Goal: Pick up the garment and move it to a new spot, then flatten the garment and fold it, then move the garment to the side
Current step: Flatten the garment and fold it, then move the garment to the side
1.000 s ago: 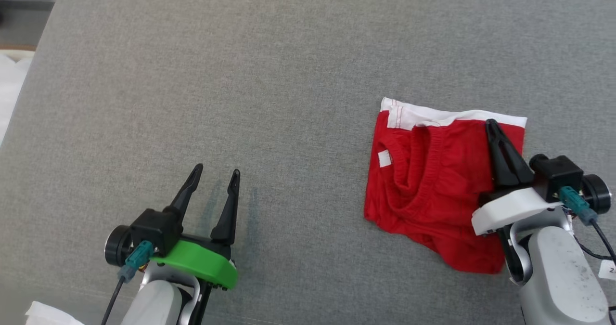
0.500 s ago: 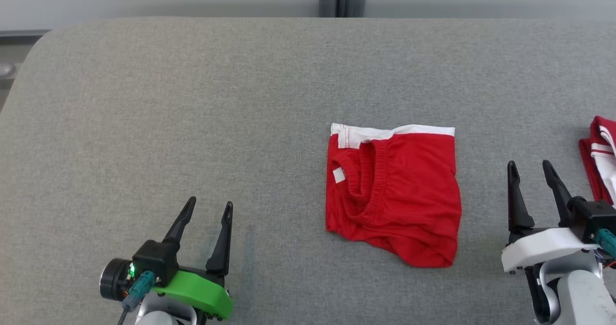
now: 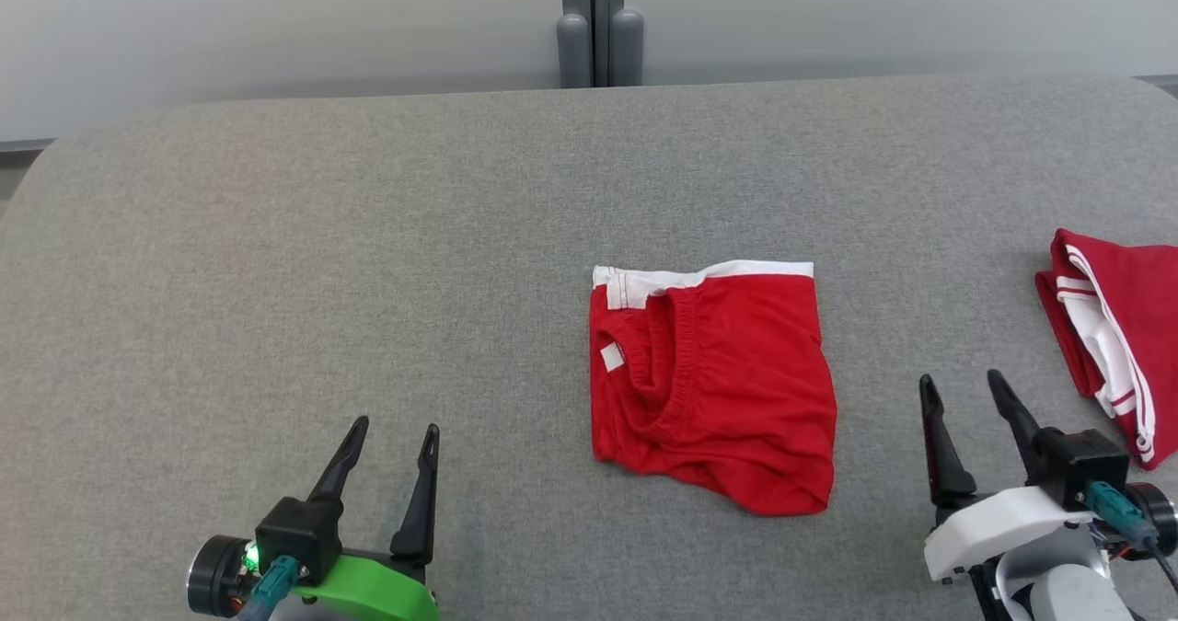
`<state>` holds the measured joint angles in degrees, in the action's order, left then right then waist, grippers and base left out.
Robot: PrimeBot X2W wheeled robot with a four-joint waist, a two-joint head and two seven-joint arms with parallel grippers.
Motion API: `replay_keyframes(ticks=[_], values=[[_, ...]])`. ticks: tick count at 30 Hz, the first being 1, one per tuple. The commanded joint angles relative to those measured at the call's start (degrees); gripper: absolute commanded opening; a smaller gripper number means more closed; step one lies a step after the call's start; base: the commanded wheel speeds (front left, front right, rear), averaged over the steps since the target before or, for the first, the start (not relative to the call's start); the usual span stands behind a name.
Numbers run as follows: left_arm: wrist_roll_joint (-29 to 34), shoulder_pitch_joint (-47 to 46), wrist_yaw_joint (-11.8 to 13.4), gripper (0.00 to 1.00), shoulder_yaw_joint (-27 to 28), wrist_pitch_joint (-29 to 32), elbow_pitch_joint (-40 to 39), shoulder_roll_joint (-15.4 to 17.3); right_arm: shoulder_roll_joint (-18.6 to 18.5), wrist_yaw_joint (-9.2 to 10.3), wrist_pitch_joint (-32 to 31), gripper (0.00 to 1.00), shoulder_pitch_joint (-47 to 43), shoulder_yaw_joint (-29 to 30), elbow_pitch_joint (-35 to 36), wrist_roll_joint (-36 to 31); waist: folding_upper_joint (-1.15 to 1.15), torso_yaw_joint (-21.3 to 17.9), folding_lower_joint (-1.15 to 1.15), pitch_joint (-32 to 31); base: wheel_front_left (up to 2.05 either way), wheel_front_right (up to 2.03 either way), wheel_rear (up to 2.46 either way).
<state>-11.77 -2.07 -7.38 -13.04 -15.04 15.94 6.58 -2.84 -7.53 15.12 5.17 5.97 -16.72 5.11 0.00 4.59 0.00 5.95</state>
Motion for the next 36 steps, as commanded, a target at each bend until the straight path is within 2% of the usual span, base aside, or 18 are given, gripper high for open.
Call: replay_keyframes(ticks=[1,6,10,15,16,17,18,19,23,27,36], values=[[0.4,0.0,-0.2,1.00,0.1,-0.1,-0.3,0.1,-0.2,0.10,0.0,1.00,0.5,-0.7,-0.8,0.7,0.00,0.5,0.00,0.5,0.00,0.00,0.00],[-0.1,-1.1,-0.2,1.00,-0.9,-0.1,-0.8,0.1,-0.2,0.10,0.0,1.00,3.5,-5.0,-5.1,1.0,0.00,1.7,0.00,1.7,0.00,0.00,0.00],[-1.0,-1.9,-0.2,1.00,-2.0,-0.1,-0.8,0.1,-0.2,0.10,0.0,1.00,7.6,-8.3,-11.3,-0.9,0.00,3.3,0.00,2.8,0.00,0.00,0.00],[-1.8,-2.5,-0.2,1.00,-3.3,-0.1,-0.7,0.8,-0.2,0.10,0.0,1.00,11.9,-9.4,-20.1,-0.7,0.00,5.2,0.00,3.5,0.00,0.00,0.00],[-2.0,-2.6,-0.2,1.00,-3.5,-0.1,-0.6,0.9,-0.2,0.10,0.0,0.60,12.4,-9.2,-22.1,-0.3,0.00,5.5,0.00,3.5,0.00,0.00,0.00],[-2.2,-2.6,-0.2,1.00,-3.6,-0.1,-0.5,0.9,-0.3,0.10,0.0,0.37,12.8,-8.9,-23.3,0.2,0.00,5.7,0.00,3.5,0.00,0.00,0.00],[-2.2,-2.6,-0.2,1.00,-3.7,-0.1,-0.4,0.9,-0.2,0.10,0.0,0.09,13.3,-9.3,-24.7,0.4,0.00,5.9,0.00,3.5,0.00,0.00,0.00],[-2.2,-2.5,-0.2,1.00,-3.7,-0.1,-0.4,0.9,-0.2,0.10,0.0,0.00,13.4,-9.3,-25.8,0.7,0.00,5.9,0.00,3.5,0.00,0.00,0.00],[-2.5,-2.4,-0.2,1.00,-3.9,-0.1,-0.9,1.1,-0.4,0.12,-0.1,0.00,13.8,-7.9,-27.8,2.0,0.00,4.7,0.00,3.3,0.00,0.00,0.00],[-2.3,-2.6,-0.2,1.00,-4.2,-0.1,-1.6,1.3,-0.5,0.17,-0.1,0.00,12.9,-6.3,-26.2,1.8,0.00,1.2,0.00,3.3,0.00,0.00,0.00],[-1.4,-3.7,-0.2,1.00,-7.2,-0.1,-4.5,2.2,-0.3,0.12,0.0,0.00,11.0,-7.2,-22.2,2.9,0.00,-13.1,0.00,3.8,0.00,0.00,0.00]])
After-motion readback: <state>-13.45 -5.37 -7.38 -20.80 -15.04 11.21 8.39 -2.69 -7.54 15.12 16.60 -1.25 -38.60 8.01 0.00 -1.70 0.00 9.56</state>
